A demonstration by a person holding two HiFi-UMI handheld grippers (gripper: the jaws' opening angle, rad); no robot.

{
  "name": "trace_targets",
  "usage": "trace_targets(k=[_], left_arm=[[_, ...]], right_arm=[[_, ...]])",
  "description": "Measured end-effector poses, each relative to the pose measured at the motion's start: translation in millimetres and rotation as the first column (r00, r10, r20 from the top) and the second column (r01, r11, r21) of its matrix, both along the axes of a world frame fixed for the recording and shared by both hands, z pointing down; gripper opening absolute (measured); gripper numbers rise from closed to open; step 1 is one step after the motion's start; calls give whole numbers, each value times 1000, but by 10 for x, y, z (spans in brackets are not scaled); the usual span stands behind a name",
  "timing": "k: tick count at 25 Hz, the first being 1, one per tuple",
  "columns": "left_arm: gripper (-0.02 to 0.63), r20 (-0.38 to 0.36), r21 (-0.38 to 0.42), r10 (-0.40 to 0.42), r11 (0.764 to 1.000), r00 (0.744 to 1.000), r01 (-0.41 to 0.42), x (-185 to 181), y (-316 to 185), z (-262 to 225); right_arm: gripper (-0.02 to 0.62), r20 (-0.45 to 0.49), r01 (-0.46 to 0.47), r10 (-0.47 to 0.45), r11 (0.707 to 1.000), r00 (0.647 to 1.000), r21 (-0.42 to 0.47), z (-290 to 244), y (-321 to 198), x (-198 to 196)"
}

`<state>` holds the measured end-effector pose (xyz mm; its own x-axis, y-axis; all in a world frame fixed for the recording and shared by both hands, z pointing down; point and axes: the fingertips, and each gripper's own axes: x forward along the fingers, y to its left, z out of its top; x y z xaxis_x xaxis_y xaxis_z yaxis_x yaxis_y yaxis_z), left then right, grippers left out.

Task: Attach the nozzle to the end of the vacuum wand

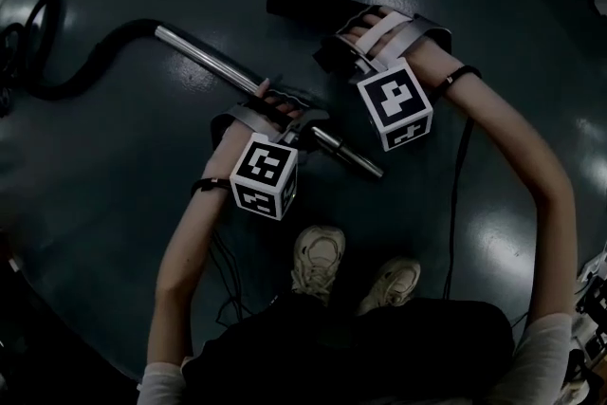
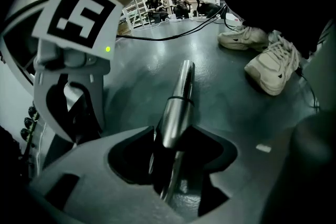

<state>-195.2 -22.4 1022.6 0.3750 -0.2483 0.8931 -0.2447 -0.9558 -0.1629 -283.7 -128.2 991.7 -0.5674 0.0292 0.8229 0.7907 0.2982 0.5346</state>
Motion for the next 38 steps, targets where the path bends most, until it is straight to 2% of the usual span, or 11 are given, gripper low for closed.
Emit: trace_targets(k=[4, 7, 10, 14, 18, 20, 23, 25, 28, 33, 38], left_arm=[[217, -3, 13, -4, 1000, 1000, 4, -47, -121, -74], [207, -18, 72, 17, 997, 1000, -15, -25, -367, -215], [201, -30, 115, 45, 993, 999, -41, 79, -611, -324], [192, -27, 125, 15, 992, 1000, -11, 157, -728, -389], [186, -58, 97, 9, 995, 998, -3, 204, -772, -414], [191, -63, 75, 0, 997, 998, 4, 216, -798, -370], [214, -72, 56, 34, 998, 997, -30, 270, -817, -234], [235, -102, 51, 54, 998, 993, -49, 293, -831, -220], [215, -132, 65, 65, 996, 989, -56, 317, -825, -219], [202, -5, 85, 120, 989, 993, -119, 384, -800, -333], [198, -40, 187, 85, 979, 996, -76, 507, -815, -867]], right_arm=[[184, 20, -188, 189, 981, 982, -54, -246, -291, 472], [184, -2, -362, 363, 930, 932, -63, -418, -505, 1080], [184, -37, -560, 559, 825, 828, -76, -507, -628, 1850], [183, -78, -753, 749, 649, 658, -113, -543, -482, 2769], [184, -114, -881, 874, 465, 472, -85, -586, -193, 3531], [184, -135, -908, 899, 406, 417, -100, -507, -149, 3699], [184, -154, -918, 907, 377, 393, -123, -359, -143, 3710], [183, -156, -916, 905, 377, 396, -134, -295, -166, 3645], [183, -153, -910, 902, 381, 405, -160, -264, -178, 3537], [181, -108, -903, 912, 365, 396, -226, -423, -209, 3341], [180, -116, -880, 918, 321, 380, -349, -549, -64, 3129]])
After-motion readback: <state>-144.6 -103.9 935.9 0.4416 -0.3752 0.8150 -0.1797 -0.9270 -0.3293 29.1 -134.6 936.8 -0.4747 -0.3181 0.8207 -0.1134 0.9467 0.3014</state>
